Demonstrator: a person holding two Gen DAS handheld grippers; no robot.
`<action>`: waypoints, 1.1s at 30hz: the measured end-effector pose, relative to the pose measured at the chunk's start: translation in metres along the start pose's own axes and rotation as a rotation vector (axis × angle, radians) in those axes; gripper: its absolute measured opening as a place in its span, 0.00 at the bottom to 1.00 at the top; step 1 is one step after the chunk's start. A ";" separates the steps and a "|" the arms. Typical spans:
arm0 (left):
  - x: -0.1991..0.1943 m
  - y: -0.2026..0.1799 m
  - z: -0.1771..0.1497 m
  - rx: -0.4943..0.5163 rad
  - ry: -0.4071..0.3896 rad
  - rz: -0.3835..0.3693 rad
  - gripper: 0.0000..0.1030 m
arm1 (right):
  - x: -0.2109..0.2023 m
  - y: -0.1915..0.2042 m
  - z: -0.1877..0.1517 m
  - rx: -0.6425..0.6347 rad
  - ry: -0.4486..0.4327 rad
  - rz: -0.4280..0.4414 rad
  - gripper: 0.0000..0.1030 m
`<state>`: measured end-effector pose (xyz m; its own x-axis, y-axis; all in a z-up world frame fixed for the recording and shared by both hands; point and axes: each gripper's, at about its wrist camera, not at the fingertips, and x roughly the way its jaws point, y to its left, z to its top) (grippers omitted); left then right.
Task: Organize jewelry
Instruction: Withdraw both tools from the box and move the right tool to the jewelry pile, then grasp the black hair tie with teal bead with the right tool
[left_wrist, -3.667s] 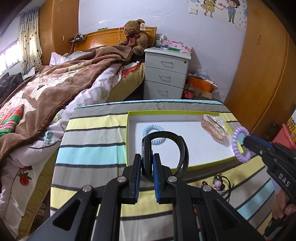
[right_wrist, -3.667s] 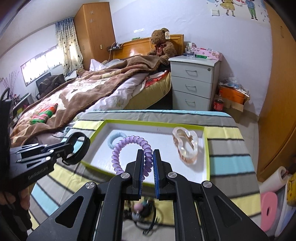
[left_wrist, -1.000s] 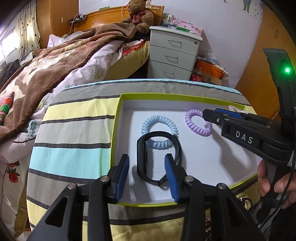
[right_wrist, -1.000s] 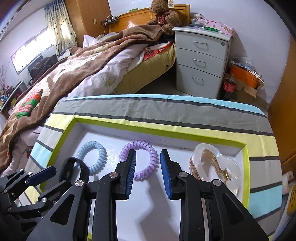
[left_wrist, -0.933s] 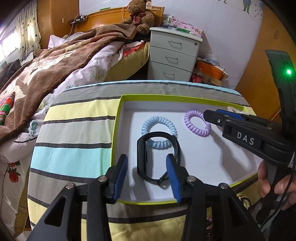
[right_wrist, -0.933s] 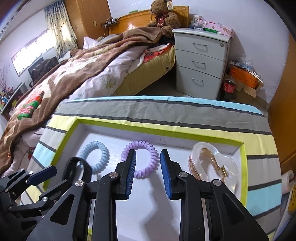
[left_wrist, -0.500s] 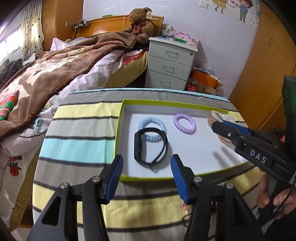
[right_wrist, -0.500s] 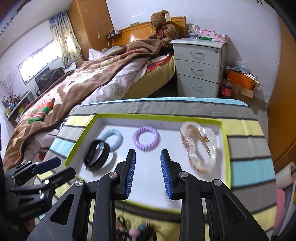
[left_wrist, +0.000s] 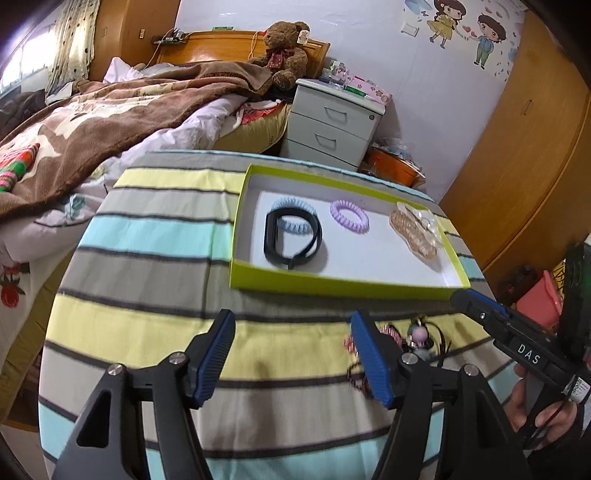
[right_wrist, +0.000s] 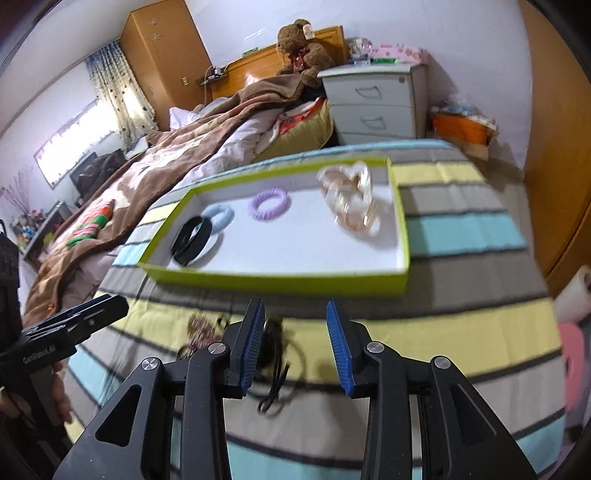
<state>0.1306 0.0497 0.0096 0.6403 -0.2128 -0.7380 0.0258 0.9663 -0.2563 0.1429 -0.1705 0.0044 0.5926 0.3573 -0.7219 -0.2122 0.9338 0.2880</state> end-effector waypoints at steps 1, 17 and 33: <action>-0.001 0.001 -0.002 -0.002 0.001 0.001 0.67 | 0.001 -0.002 -0.003 0.001 0.008 0.003 0.35; 0.007 -0.008 -0.029 0.016 0.110 -0.035 0.68 | 0.013 0.004 -0.022 -0.001 0.070 0.082 0.09; 0.013 -0.014 -0.029 0.030 0.126 -0.012 0.68 | -0.033 -0.016 -0.019 0.060 -0.051 0.132 0.03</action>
<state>0.1169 0.0292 -0.0145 0.5382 -0.2395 -0.8081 0.0569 0.9669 -0.2486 0.1126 -0.1968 0.0115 0.6018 0.4739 -0.6429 -0.2451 0.8757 0.4161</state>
